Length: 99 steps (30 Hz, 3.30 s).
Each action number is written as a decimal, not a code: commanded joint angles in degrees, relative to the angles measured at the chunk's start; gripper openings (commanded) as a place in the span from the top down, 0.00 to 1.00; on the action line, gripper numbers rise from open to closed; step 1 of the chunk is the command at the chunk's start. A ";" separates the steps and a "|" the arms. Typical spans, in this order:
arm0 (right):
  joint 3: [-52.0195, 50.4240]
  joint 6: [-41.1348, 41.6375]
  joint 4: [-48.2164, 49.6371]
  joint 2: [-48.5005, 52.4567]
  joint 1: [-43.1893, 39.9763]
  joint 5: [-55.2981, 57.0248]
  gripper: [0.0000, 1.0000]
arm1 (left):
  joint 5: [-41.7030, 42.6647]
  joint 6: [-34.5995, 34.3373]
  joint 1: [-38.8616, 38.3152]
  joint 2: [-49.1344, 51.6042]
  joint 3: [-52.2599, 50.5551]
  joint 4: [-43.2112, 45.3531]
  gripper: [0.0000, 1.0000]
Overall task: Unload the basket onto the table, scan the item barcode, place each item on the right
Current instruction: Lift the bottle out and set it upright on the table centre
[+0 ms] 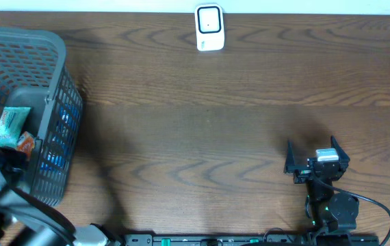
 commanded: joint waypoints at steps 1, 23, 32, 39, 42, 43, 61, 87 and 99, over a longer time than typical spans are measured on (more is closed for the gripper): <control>-0.07 0.59 -0.26 -0.31 -0.07 0.28 0.01 | -0.20 0.13 0.09 -9.49 8.76 -2.23 0.46; -0.07 0.59 -0.24 -0.31 -0.07 0.28 0.01 | 13.51 -2.12 -55.45 -20.52 18.23 2.51 0.45; -0.07 0.59 -0.24 -0.31 -0.07 0.28 0.01 | 10.84 2.82 -71.67 4.57 18.23 -4.26 0.44; -0.07 0.59 -0.24 -0.31 -0.07 0.28 0.01 | 20.63 0.57 -76.59 18.97 18.23 2.62 0.44; -0.07 0.59 -0.24 -0.31 -0.07 0.28 0.01 | 20.59 -11.19 -79.17 24.28 18.23 9.25 0.43; -0.07 0.59 -0.24 -0.31 -0.07 0.28 0.01 | 20.59 -13.92 -79.67 25.09 18.23 10.51 0.43; -0.07 0.61 -0.26 -0.31 -0.07 0.28 0.01 | 11.43 -15.06 -83.80 21.90 29.99 -1.20 0.02; -0.07 0.59 -0.26 -0.31 -0.07 0.28 0.01 | -2.49 -1.46 -15.65 -3.19 22.93 -17.09 0.02; -0.07 0.59 -0.24 -0.31 -0.07 0.28 0.01 | 0.00 3.26 -14.38 3.58 1.60 5.62 0.02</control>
